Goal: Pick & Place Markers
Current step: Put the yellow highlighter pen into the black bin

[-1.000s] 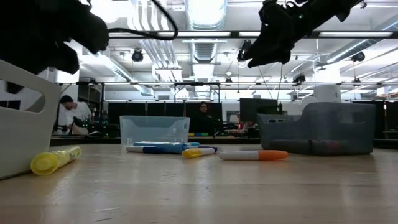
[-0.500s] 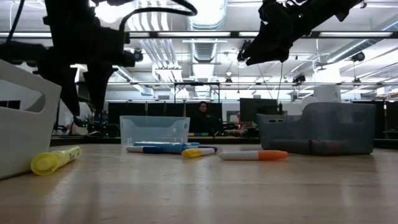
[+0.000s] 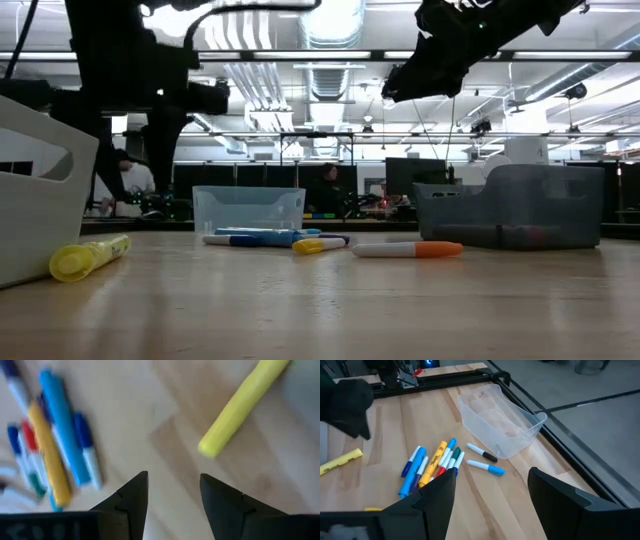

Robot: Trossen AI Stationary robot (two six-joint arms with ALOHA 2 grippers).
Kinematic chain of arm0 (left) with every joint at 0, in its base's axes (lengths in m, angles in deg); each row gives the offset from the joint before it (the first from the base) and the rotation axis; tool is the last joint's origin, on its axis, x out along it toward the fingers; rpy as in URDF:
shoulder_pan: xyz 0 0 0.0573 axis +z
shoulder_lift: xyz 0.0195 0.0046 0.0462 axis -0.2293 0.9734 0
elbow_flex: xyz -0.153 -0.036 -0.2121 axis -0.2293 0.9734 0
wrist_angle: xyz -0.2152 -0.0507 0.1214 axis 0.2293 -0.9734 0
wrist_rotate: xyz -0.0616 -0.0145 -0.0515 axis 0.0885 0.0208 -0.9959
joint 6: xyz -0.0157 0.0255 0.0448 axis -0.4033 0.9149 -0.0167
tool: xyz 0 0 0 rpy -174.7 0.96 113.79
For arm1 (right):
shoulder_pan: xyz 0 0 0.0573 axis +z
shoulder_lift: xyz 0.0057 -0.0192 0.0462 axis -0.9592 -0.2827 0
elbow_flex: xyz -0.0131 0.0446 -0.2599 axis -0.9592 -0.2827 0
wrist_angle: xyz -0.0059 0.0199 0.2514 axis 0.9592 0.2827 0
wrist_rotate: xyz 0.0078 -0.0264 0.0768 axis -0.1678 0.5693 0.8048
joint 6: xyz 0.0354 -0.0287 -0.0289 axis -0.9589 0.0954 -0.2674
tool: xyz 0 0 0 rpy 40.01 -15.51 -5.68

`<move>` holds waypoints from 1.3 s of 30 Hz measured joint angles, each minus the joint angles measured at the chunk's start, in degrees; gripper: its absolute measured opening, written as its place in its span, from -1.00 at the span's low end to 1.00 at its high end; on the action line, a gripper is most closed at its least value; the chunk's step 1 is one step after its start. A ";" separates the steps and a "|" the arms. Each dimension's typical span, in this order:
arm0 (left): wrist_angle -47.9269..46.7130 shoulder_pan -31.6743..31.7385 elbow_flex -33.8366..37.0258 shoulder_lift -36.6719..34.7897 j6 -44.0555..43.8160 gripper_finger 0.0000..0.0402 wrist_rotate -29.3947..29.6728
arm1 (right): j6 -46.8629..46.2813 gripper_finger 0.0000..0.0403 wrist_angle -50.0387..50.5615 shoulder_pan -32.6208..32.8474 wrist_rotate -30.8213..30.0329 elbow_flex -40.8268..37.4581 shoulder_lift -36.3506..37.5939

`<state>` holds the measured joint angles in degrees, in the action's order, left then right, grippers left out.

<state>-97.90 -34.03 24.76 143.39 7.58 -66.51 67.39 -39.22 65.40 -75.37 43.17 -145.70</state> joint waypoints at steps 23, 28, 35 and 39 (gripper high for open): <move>13.13 -0.22 7.21 0.09 2.03 -0.14 -12.05 | -3.28 0.18 -0.58 0.04 0.04 -0.04 0.00; 16.38 -0.05 8.95 0.09 2.92 -0.15 -11.75 | -2.95 0.18 -0.58 0.01 0.04 -0.04 0.00; 23.59 1.09 12.62 0.09 2.29 -0.29 -10.47 | -1.59 0.18 -0.56 0.01 0.01 -0.04 0.00; 24.73 1.21 13.19 0.09 2.47 -0.34 -10.49 | -1.51 0.18 -0.56 0.02 0.02 -0.04 0.00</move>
<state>-73.17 -32.82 37.94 143.47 10.04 -77.01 65.88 -39.78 65.42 -75.34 43.13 -145.70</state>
